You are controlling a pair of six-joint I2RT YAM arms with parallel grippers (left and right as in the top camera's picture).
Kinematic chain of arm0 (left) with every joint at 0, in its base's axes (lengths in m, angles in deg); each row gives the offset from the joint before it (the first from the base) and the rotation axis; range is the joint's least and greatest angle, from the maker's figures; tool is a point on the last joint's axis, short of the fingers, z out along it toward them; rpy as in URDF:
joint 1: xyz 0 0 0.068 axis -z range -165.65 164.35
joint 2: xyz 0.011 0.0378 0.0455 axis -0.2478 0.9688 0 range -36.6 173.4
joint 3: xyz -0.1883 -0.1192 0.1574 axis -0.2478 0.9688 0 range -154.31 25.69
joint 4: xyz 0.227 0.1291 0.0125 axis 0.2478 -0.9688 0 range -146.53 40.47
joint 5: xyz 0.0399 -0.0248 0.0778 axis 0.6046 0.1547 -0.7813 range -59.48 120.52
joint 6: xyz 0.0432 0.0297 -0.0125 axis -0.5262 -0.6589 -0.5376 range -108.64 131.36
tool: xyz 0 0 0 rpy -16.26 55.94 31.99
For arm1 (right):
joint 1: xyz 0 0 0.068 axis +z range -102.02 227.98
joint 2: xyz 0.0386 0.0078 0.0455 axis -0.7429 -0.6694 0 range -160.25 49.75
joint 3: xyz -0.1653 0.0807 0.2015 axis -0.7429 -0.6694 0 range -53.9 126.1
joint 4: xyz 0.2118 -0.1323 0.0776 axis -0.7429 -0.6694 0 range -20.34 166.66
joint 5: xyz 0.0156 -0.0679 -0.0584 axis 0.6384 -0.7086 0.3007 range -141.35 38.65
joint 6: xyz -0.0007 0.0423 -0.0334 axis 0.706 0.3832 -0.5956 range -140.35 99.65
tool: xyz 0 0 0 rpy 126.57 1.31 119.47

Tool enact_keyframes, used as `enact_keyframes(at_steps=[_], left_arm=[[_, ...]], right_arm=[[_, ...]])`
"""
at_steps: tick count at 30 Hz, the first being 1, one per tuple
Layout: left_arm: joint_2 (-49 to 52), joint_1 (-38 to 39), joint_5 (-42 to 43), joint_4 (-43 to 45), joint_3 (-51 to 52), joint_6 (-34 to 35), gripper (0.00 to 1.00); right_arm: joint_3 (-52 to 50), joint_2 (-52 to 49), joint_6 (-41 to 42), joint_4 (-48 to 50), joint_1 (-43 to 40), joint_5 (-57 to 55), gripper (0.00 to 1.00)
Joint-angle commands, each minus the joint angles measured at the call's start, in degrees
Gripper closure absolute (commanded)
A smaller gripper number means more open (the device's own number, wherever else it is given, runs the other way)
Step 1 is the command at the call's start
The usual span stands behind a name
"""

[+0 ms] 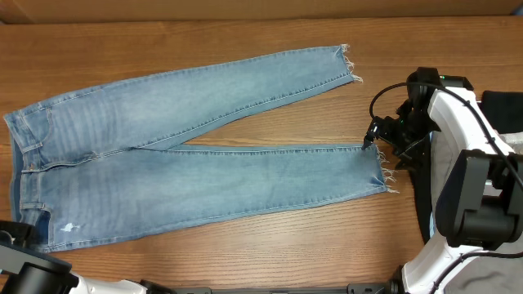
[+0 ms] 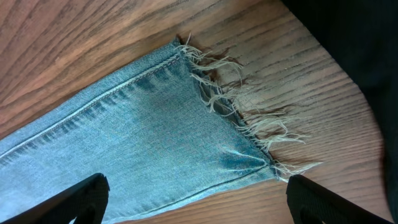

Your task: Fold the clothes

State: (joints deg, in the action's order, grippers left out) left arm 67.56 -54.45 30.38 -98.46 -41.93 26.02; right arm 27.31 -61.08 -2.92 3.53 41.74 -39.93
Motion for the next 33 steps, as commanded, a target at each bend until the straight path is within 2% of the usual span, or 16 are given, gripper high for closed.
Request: enact_keyframes(at_steps=[1,11,20,24,26,33], left_arm=[[1.11,-0.7,-2.34,2.27,-0.02,0.09,0.48],[5.25,-0.61,-2.36,5.16,0.0,-0.48,0.63],[9.97,-0.61,-0.74,8.13,0.0,-0.59,0.58],[10.05,-0.61,0.2,8.94,0.0,-1.46,0.71],[10.05,-0.61,0.35,9.14,0.0,-1.6,0.96],[10.05,-0.61,1.88,9.27,-0.02,-2.01,0.96]], right_arm=[[-0.24,1.95,0.96,0.35,0.0,0.26,0.05],[-0.24,1.95,3.19,1.68,-2.16,0.26,0.05],[-0.24,1.95,3.19,0.92,-3.26,0.26,0.07],[-0.24,1.95,3.21,0.94,-3.26,0.24,0.07],[-0.24,1.95,3.19,1.03,-3.28,0.22,0.07],[-0.24,1.92,7.17,0.7,-3.56,-2.8,0.04]])
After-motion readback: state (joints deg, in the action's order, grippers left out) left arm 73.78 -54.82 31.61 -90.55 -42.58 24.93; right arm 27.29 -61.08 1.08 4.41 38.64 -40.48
